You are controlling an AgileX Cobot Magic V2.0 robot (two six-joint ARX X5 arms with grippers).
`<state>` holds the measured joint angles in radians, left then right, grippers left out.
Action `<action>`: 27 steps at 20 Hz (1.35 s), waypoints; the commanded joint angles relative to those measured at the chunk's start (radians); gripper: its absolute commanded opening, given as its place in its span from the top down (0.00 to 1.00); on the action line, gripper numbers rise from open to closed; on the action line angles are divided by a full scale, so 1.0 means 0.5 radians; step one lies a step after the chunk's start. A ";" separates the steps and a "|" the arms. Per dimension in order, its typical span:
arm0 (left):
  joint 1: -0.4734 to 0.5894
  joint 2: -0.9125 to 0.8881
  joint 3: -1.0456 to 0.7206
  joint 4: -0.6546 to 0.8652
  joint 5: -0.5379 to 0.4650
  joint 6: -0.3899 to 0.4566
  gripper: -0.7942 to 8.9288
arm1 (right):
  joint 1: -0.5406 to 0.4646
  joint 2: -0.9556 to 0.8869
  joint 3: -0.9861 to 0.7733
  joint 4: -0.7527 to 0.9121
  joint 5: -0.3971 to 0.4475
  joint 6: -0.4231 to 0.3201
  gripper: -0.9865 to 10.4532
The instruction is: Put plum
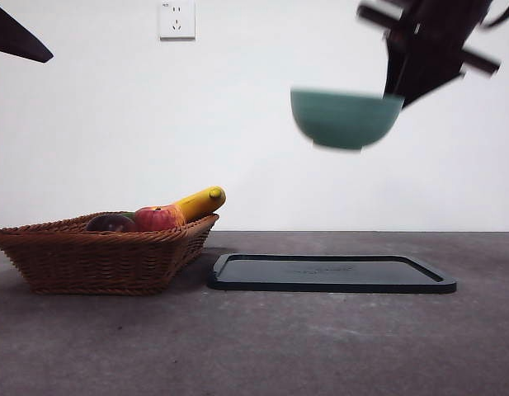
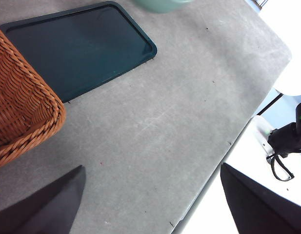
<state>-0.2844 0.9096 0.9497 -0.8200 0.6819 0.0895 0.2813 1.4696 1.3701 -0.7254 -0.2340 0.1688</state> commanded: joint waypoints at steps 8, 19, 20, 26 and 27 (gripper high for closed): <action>-0.008 0.014 0.023 0.007 0.009 0.030 0.47 | 0.300 -0.526 -0.359 -0.220 0.000 -0.090 0.91; -0.008 0.014 0.023 0.006 0.009 0.029 0.47 | 0.578 -0.357 -1.028 0.375 0.014 0.089 0.91; -0.008 0.014 0.023 0.005 0.009 0.029 0.47 | 0.594 -0.308 -1.044 0.407 0.019 0.090 0.91; -0.008 0.014 0.023 0.002 0.009 0.029 0.47 | 0.665 -0.100 -1.051 0.493 0.125 0.088 0.91; -0.008 0.014 0.023 0.002 0.009 0.029 0.47 | 0.671 -0.084 -1.051 0.506 0.124 0.089 0.91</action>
<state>-0.2844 0.9096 0.9497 -0.8238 0.6819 0.0917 0.6079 1.4151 0.8394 -0.4820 -0.1749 0.2001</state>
